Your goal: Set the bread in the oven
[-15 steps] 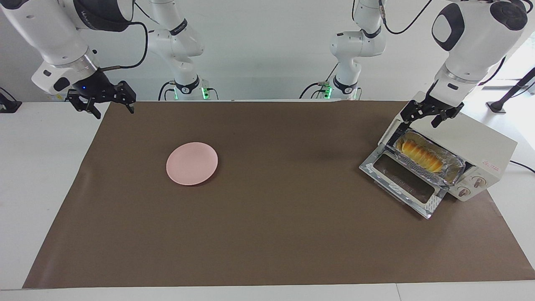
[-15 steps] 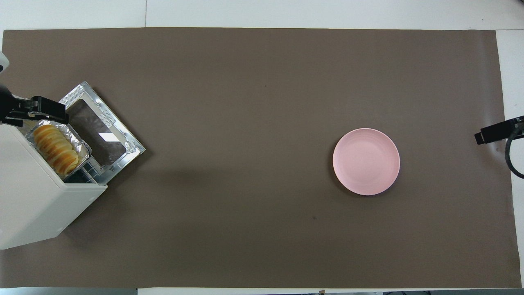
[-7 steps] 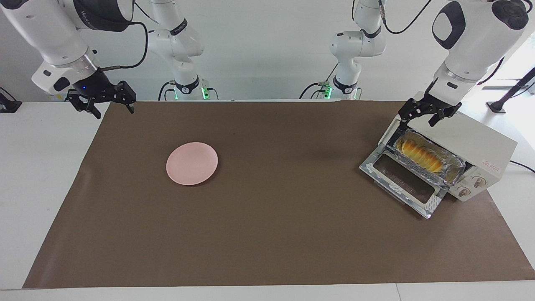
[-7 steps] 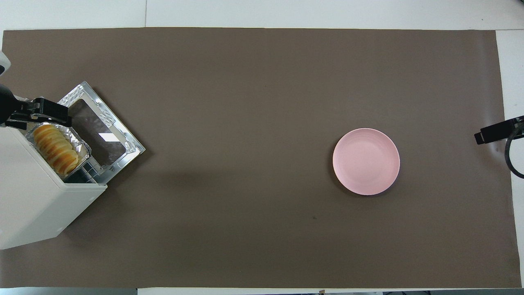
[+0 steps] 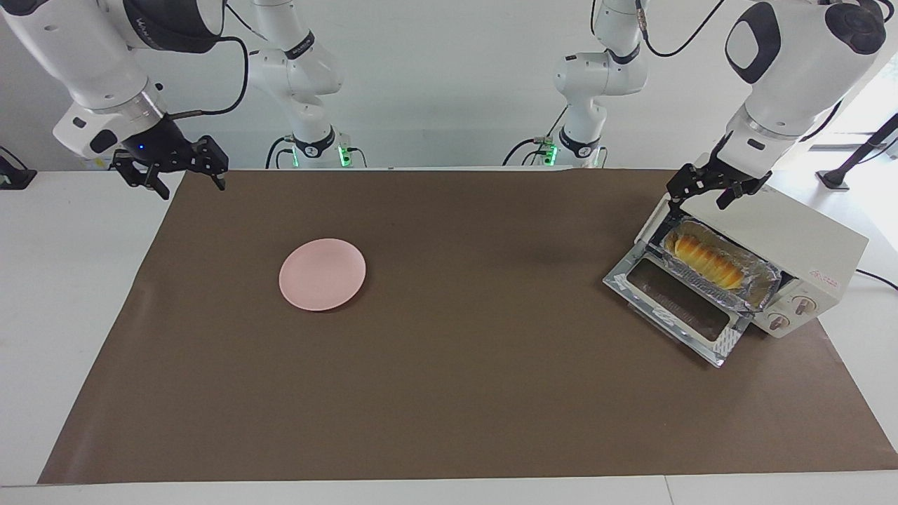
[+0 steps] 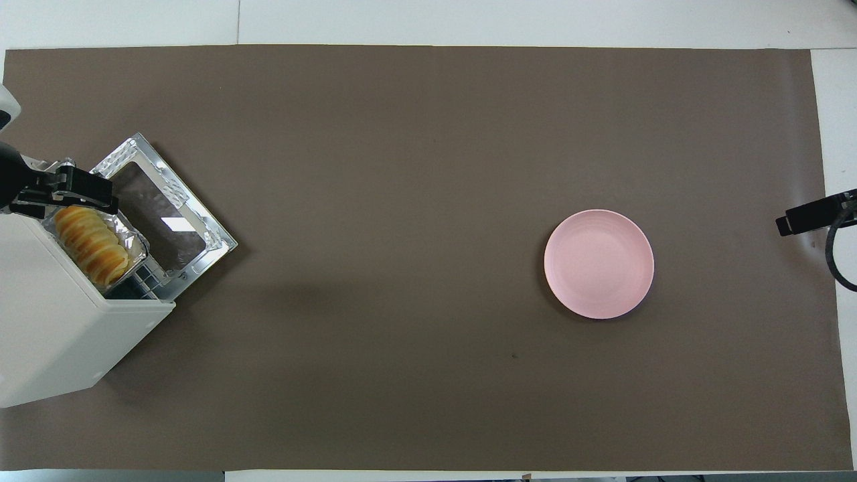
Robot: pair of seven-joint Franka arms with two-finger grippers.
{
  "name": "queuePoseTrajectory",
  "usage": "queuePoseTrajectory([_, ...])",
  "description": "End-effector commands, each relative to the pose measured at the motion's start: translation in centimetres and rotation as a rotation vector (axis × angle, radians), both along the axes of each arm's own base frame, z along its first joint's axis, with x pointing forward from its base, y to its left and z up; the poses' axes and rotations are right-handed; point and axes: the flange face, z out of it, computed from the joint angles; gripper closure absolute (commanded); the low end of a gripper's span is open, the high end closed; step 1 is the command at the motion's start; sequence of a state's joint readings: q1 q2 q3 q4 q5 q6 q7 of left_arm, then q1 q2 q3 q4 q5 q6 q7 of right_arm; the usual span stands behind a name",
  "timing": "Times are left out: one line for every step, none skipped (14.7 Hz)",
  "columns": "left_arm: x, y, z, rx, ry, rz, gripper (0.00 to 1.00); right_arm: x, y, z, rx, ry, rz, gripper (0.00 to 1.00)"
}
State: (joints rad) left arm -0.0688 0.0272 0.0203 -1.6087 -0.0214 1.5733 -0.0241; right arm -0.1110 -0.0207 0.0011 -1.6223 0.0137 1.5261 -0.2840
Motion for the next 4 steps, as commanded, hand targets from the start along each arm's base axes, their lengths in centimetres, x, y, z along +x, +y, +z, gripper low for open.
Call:
queuePoseTrajectory([-0.36, 0.04, 0.48, -0.011, 0.010, -0.008, 0.00, -0.78, 0.04, 0.21, -0.003, 0.009, -0.005, 0.00])
queuePoseTrajectory([-0.34, 0.04, 0.49, -0.011, 0.008, -0.008, 0.00, -0.77, 0.04, 0.22, -0.003, 0.008, -0.005, 0.00])
queuePoseTrajectory([-0.33, 0.04, 0.51, -0.012, 0.007, -0.008, 0.00, -0.78, 0.04, 0.21, -0.003, 0.009, -0.005, 0.00])
queuePoseTrajectory([-0.31, 0.03, 0.52, -0.013, 0.005, -0.008, 0.00, -0.78, 0.04, 0.21, -0.003, 0.009, -0.005, 0.00])
